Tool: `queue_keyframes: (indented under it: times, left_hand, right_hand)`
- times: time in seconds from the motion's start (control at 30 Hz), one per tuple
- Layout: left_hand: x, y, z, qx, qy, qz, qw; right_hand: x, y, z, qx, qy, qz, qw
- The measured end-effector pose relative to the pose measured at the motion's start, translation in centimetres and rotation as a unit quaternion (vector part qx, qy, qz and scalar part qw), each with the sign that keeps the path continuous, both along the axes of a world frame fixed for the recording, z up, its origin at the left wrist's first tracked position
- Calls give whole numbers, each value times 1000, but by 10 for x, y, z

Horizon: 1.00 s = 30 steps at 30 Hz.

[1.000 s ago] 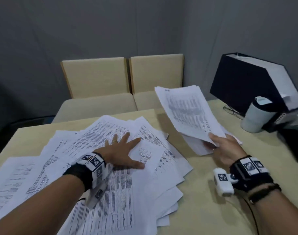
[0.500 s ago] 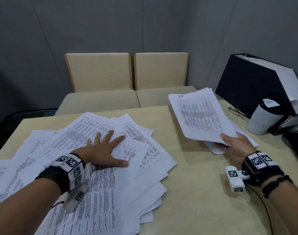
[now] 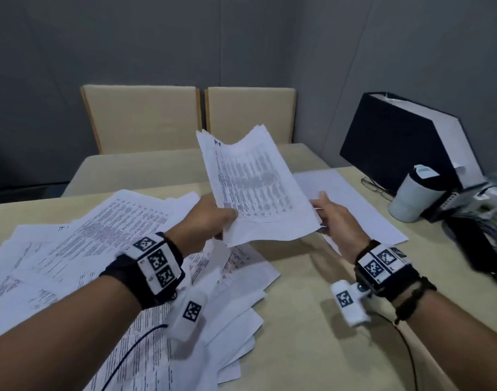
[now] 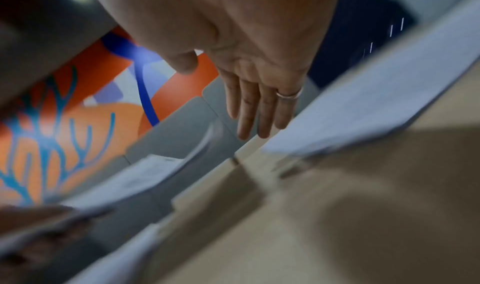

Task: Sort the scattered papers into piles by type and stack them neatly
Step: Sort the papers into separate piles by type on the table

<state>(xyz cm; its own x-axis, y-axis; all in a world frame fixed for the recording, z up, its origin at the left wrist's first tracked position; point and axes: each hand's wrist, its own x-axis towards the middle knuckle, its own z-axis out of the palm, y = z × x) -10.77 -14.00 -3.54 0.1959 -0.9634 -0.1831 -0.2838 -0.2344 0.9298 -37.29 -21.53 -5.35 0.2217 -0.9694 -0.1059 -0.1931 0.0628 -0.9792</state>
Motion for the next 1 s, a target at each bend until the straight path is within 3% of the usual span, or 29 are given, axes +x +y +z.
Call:
queue_keyframes:
  times: [0.07, 0.13, 0.2, 0.47, 0.6, 0.67, 0.73, 0.8, 0.9, 1.0]
  left_hand:
    - [-4, -6, -3, 23, -14, 15, 1000]
    - [-11, -9, -8, 65, -25, 19, 997]
    - [-19, -16, -16, 97, -38, 14, 995]
    - [-54, -34, -28, 148, -77, -5, 986]
    - [-58, -28, -26, 141, -98, -26, 985]
    - [-51, -21, -16, 146, -148, -54, 977]
    - [-33, -4, 1, 153, -249, -91, 952]
    - [-1, 18, 17, 145, -331, -109, 926]
    - [56, 63, 28, 163, -363, -95, 912]
    - [104, 116, 30, 219, -405, -64, 885]
  right_hand:
    - [-35, -22, -15, -78, 228, 17, 970]
    - [-69, -41, -37, -95, 439, 88, 889]
    - [-92, -55, -56, -83, 526, 127, 837]
    - [-101, -70, -56, -92, 538, 114, 830]
    - [-103, -70, -57, -73, 526, 105, 841]
    - [-102, -65, -54, -64, 519, 90, 848]
    - [-93, -56, -48, -101, 508, 63, 853]
    - [-70, -37, -37, -171, 476, 67, 860]
    - [-7, 9, -9, -248, 387, 145, 877]
    - [72, 68, 14, -197, 272, 237, 912]
